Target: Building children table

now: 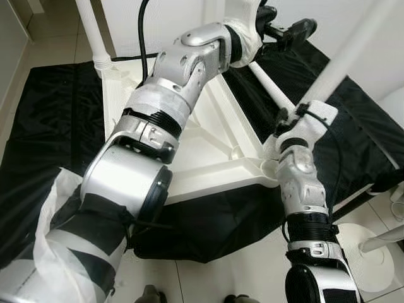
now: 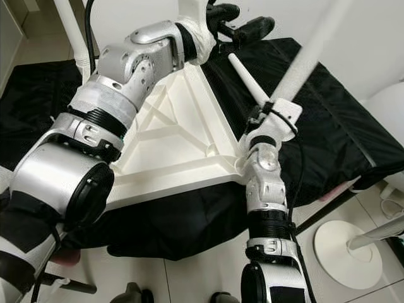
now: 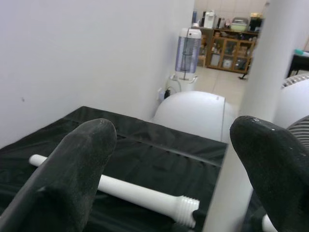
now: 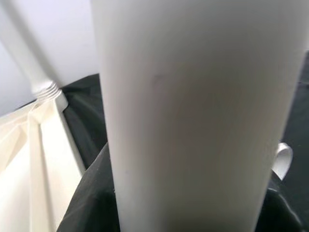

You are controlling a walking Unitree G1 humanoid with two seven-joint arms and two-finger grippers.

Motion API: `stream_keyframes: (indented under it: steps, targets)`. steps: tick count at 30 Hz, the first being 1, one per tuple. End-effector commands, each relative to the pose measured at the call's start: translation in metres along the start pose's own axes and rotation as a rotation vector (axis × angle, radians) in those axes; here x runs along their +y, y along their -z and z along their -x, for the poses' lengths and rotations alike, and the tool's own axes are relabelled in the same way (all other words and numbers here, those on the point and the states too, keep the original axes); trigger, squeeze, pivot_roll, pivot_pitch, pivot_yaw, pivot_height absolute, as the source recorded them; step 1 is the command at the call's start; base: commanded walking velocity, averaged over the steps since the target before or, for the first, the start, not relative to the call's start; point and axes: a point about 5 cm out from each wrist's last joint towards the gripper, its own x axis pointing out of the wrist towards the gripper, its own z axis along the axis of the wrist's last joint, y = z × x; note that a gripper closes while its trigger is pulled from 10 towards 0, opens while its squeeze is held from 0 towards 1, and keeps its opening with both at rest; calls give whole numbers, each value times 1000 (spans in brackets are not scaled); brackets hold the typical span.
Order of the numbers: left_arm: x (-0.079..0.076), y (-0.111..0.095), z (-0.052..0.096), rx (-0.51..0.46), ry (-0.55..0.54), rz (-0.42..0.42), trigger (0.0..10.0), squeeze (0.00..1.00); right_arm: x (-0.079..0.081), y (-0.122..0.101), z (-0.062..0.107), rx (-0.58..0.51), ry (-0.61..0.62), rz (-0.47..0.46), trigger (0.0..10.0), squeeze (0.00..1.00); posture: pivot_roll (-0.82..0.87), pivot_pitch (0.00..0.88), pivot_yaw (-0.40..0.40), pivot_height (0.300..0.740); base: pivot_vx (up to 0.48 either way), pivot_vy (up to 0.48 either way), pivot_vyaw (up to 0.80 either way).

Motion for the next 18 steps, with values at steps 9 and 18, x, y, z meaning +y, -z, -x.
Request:
stream_keyframes:
  steps: [9, 18]
  targets:
    - [1, -57, -1, -57, -34, -168, 10000, 0, 0, -16, -1, -65, 9, -10, 10000, 0, -27, 128, 25, 740, 0, 0, 0]
    - [11, -60, 5, -61, -76, -177, 10000, 0, -9, -22, 2, -78, 31, -17, 10000, 0, -34, 161, 22, 740, 0, 0, 0]
